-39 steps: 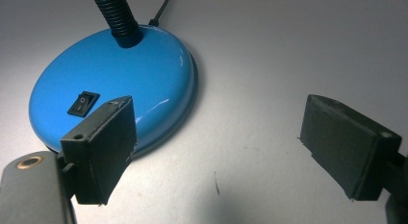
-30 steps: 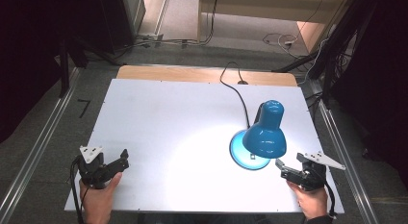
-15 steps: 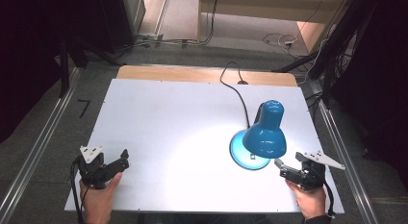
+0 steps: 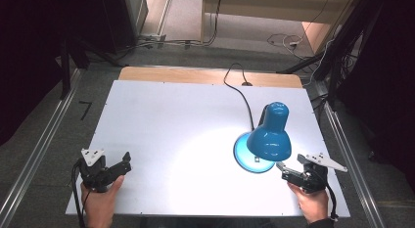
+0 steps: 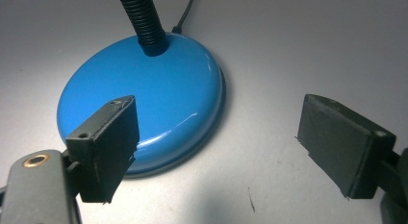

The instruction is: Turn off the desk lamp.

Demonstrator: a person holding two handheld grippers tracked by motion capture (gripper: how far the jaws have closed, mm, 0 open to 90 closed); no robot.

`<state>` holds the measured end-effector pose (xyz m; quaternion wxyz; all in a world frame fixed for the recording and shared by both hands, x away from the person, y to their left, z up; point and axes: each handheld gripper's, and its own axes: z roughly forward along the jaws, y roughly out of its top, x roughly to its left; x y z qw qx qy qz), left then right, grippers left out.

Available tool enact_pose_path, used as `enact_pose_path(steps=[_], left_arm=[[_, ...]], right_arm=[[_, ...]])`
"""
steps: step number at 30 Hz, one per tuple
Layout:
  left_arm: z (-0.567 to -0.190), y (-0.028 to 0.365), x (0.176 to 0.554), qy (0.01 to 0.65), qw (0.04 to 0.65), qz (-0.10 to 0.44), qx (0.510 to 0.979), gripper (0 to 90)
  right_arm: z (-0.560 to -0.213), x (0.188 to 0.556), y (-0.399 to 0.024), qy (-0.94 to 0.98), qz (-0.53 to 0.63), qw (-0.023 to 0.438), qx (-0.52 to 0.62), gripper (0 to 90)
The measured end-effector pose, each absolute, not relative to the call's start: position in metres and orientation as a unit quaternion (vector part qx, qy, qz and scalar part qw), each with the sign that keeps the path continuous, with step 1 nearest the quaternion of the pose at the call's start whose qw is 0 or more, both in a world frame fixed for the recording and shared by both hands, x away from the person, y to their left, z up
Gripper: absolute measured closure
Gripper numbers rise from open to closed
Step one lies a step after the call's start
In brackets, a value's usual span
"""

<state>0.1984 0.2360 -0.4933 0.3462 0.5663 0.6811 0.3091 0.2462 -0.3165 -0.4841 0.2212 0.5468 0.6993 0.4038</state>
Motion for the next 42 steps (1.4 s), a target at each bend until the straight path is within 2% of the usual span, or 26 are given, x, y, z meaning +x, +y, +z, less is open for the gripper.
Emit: enact_pose_path(steps=[11, 18, 23, 28, 29, 33, 39, 42], left_arm=[[-0.493, 0.236, 0.198, 0.682, 0.346, 0.309, 0.566, 11.9], [-0.493, 0.236, 0.199, 0.682, 0.345, 0.308, 0.566, 11.9], [-0.494, 0.236, 0.199, 0.683, 0.346, 0.307, 0.566, 11.9], [-0.494, 0.236, 0.199, 0.683, 0.346, 0.306, 0.566, 11.8], [-0.494, 0.236, 0.199, 0.683, 0.346, 0.306, 0.566, 11.9], [-0.495, 0.236, 0.199, 0.683, 0.345, 0.304, 0.567, 11.9], [-0.495, 0.236, 0.199, 0.683, 0.346, 0.304, 0.566, 11.9], [-0.495, 0.236, 0.199, 0.683, 0.346, 0.304, 0.566, 12.0]], right_arm=[[-0.484, 0.247, -0.311, 0.7, 0.409, 0.22, 0.543, 14.0], [-0.486, 0.248, -0.305, 0.701, 0.414, 0.216, 0.539, 25.6], [-0.489, 0.248, -0.297, 0.717, 0.409, 0.219, 0.52, 37.0], [-0.49, 0.248, -0.29, 0.714, 0.42, 0.212, 0.518, 52.0], [-0.491, 0.249, -0.287, 0.717, 0.418, 0.215, 0.515, 57.5], [-0.492, 0.25, -0.284, 0.72, 0.42, 0.204, 0.513, 61.9], [-0.494, 0.25, -0.279, 0.719, 0.425, 0.202, 0.512, 74.6], [-0.495, 0.25, -0.278, 0.72, 0.425, 0.199, 0.511, 75.9]])
